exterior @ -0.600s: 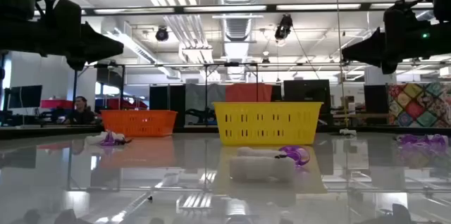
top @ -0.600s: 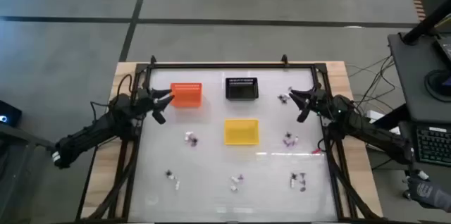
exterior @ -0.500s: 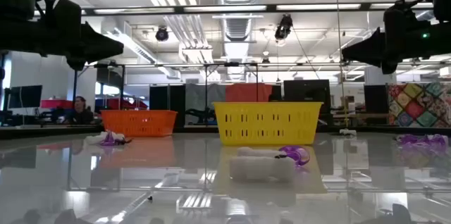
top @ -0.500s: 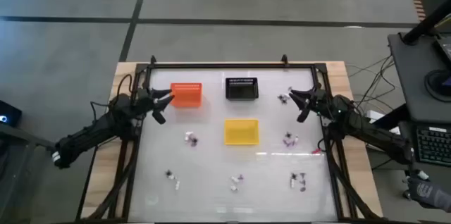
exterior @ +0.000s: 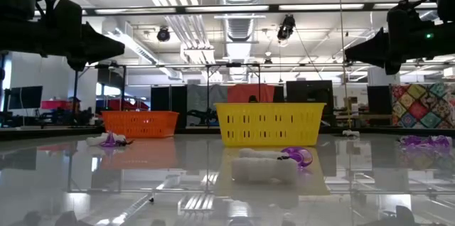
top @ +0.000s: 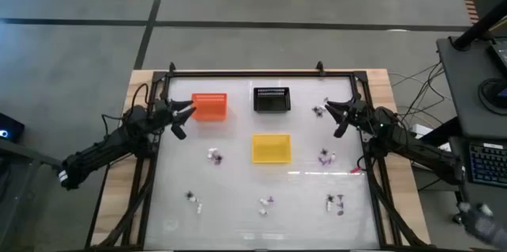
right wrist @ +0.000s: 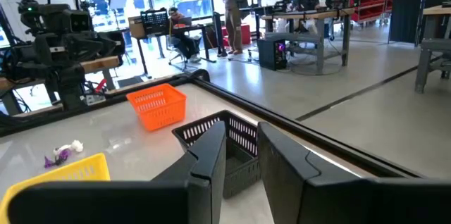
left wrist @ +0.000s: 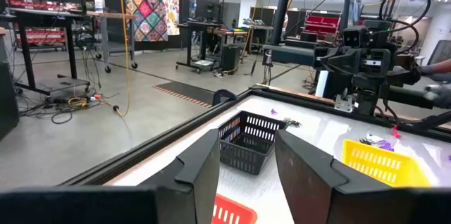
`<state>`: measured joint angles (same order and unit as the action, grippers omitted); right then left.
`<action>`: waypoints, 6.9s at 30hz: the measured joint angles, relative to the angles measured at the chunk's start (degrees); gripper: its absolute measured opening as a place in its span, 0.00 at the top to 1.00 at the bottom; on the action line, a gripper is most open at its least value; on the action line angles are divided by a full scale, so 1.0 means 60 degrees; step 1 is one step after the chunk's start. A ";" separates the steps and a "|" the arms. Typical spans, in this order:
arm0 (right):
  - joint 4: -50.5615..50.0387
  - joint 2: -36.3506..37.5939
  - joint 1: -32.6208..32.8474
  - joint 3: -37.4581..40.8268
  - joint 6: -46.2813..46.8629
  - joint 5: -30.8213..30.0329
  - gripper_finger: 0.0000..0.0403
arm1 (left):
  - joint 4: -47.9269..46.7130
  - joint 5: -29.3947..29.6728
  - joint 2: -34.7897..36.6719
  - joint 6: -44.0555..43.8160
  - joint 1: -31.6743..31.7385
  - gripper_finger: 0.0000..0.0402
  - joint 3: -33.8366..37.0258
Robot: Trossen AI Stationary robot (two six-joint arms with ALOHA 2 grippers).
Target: Sort Halloween decoration
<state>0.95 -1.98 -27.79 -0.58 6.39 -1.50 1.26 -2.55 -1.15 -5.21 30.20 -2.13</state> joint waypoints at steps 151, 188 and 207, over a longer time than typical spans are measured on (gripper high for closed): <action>0.0000 0.0004 0.0002 0.0003 0.0002 0.0000 0.82 | 0.0510 0.0778 -0.0062 -0.2055 -0.0001 0.81 0.0000; 0.0005 0.0002 0.0002 0.0002 0.0002 0.0000 0.82 | 0.1865 0.1555 -0.0062 -0.7240 0.0003 0.81 0.0000; 0.0184 0.0004 0.0001 0.0004 0.0711 -0.0029 0.82 | 0.1789 0.1822 -0.0062 -0.7544 -0.0016 0.81 0.0000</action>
<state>2.06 -1.96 -27.78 -0.56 10.66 -1.67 11.99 8.38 -1.52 -50.48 30.11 -2.13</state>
